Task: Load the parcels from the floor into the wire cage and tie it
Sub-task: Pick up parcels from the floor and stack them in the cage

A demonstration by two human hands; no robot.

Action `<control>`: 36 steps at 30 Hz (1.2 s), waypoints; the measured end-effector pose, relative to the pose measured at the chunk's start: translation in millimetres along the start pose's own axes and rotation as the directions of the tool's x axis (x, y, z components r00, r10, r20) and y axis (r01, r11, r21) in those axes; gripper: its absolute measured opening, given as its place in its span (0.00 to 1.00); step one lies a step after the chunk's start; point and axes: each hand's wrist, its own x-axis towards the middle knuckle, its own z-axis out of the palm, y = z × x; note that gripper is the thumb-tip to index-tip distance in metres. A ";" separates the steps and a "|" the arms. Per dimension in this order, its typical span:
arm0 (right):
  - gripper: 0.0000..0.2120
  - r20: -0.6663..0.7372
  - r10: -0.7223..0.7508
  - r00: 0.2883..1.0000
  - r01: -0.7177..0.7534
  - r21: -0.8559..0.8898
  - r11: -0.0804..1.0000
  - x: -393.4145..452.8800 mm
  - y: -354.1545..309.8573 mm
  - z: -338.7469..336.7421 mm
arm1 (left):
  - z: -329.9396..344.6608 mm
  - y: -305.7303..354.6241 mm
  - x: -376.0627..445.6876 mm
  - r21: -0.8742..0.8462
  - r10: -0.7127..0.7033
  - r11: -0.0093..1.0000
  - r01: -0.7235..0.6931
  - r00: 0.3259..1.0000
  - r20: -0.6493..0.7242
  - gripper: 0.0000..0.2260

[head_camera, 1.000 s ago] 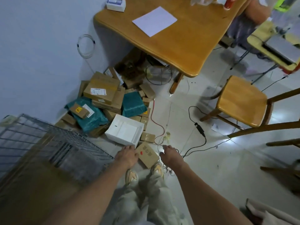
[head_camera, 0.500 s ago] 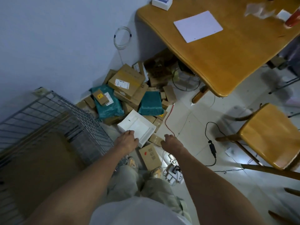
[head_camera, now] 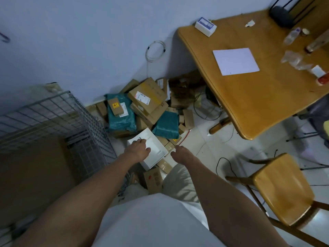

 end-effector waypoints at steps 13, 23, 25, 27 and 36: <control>0.17 0.124 -0.127 0.984 0.150 -0.201 0.968 90.1 -12.7 -62.3 | -13.3 12.8 72.0 -0.134 -0.142 0.982 0.135 0.989 -0.038 0.23; 0.18 0.254 -0.223 0.941 0.278 -0.206 0.938 324.4 4.6 -68.6 | 55.7 14.2 242.6 -0.602 -0.408 0.704 0.377 0.908 0.092 0.24; 0.20 0.279 -0.254 0.926 0.323 -0.240 0.915 365.9 9.9 -59.4 | 68.5 10.3 285.5 -0.639 -0.438 0.650 0.411 0.890 0.127 0.24; 0.20 0.305 -0.266 0.914 0.346 -0.251 0.904 402.0 13.7 -45.5 | 80.9 7.0 323.1 -0.682 -0.465 0.585 0.439 0.870 0.162 0.25; 0.24 0.315 -0.274 0.909 0.304 -0.050 0.951 567.6 13.3 17.8 | 120.0 -42.1 471.4 -0.789 -0.494 0.456 0.412 0.855 0.161 0.17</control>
